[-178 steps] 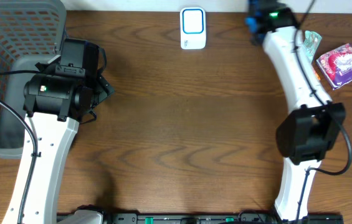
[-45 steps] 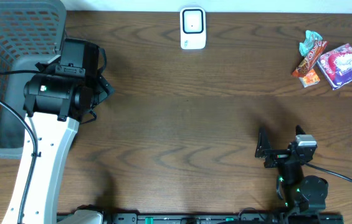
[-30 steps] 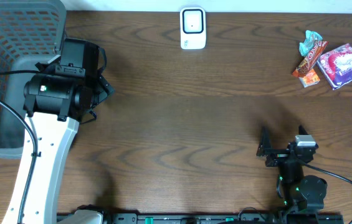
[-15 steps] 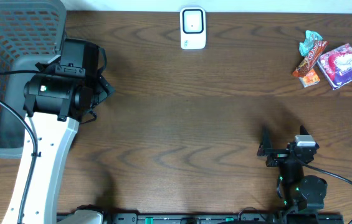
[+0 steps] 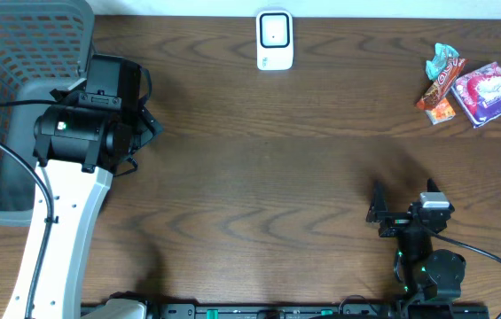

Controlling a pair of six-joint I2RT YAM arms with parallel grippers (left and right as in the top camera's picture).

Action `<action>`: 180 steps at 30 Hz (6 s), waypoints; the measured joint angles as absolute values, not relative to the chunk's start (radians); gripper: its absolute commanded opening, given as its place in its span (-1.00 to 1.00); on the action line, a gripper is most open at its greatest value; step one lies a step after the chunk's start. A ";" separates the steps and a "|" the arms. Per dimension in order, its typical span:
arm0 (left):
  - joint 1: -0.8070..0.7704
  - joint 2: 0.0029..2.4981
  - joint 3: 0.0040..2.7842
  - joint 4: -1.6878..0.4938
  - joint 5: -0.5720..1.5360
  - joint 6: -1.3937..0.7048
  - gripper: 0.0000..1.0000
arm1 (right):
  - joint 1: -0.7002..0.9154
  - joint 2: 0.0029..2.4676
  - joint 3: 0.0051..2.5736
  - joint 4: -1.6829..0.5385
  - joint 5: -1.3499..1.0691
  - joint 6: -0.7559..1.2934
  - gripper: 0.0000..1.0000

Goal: Scan the item barcode

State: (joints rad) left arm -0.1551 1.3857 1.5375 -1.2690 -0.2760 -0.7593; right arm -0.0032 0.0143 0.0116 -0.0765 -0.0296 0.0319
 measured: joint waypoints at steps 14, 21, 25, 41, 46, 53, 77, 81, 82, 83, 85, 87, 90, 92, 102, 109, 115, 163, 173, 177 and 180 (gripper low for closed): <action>-0.155 1.386 1.538 -1.269 -0.276 -0.759 0.96 | -0.003 0.014 0.012 -0.077 -0.026 0.002 0.99; -0.155 1.386 1.538 -1.269 -0.276 -0.759 0.96 | -0.003 0.014 0.012 -0.076 -0.026 0.002 0.99; -0.155 1.386 1.538 -1.269 -0.276 -0.759 0.96 | -0.003 0.014 0.012 -0.077 -0.026 -0.001 0.98; -0.155 1.386 1.538 -1.269 -0.276 -0.759 0.96 | -0.003 0.014 0.012 -0.076 -0.026 -0.006 0.99; -0.155 1.386 1.538 -1.291 -0.276 -0.759 0.96 | -0.003 0.014 0.012 -0.077 -0.026 -0.006 0.99; -0.155 1.354 1.508 -1.279 -0.277 -0.755 0.96 | -0.003 0.014 0.012 -0.076 -0.026 -0.006 0.99; -0.119 0.489 0.732 -0.597 0.244 -0.176 0.96 | -0.002 0.012 0.010 -0.075 -0.024 -0.006 0.99; -0.112 0.451 0.650 -0.593 0.254 -0.133 0.96 | -0.002 0.012 0.010 -0.075 -0.023 -0.006 0.99; -0.112 0.448 0.634 -0.591 0.256 -0.128 0.96 | -0.002 0.012 0.010 -0.075 -0.023 -0.006 0.99; -0.112 0.440 0.616 -0.588 0.257 -0.125 0.96 | -0.002 0.012 0.010 -0.075 -0.023 -0.006 0.99; -0.108 0.418 0.585 -0.577 0.257 -0.118 0.96 | -0.002 0.012 0.010 -0.075 -0.023 -0.006 0.99; -0.096 0.384 0.559 -0.554 0.257 -0.112 0.96 | -0.002 0.012 0.010 -0.074 -0.023 -0.006 0.99; -0.070 0.326 0.524 -0.534 0.257 -0.106 0.96 | -0.002 0.012 0.010 -0.075 -0.022 -0.006 0.99; -0.049 0.289 0.496 -0.530 0.257 -0.104 0.96 | -0.002 0.012 0.010 -0.074 -0.022 -0.006 0.99; 0.037 0.129 0.265 -0.356 0.269 -0.103 0.96 | -0.002 0.012 0.010 -0.075 -0.023 -0.006 0.99; 0.043 0.058 0.138 -0.149 0.283 -0.103 0.96 | -0.002 0.012 0.010 -0.074 -0.023 -0.006 0.99; 0.043 0.015 0.055 -0.034 0.283 -0.103 0.96 | -0.002 0.012 0.010 -0.074 -0.022 -0.006 0.99; 0.043 0.010 0.023 -0.033 0.101 -0.002 0.95 | -0.002 0.012 0.010 -0.075 -0.022 -0.006 0.98; 0.043 0.010 0.023 -0.033 0.098 -0.003 0.96 | -0.002 0.012 0.010 -0.074 -0.022 -0.006 0.99; 0.043 0.010 0.023 -0.033 0.098 -0.003 0.96 | -0.002 0.012 0.010 -0.074 -0.022 -0.006 0.99; 0.043 0.010 0.023 -0.033 0.098 -0.003 0.96 | -0.002 0.012 0.010 -0.074 -0.022 -0.006 0.99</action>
State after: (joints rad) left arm 0.0433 0.0105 0.0227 -0.0326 0.0978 -0.0032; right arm -0.0025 0.0120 0.0101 -0.0742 -0.0223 -0.0059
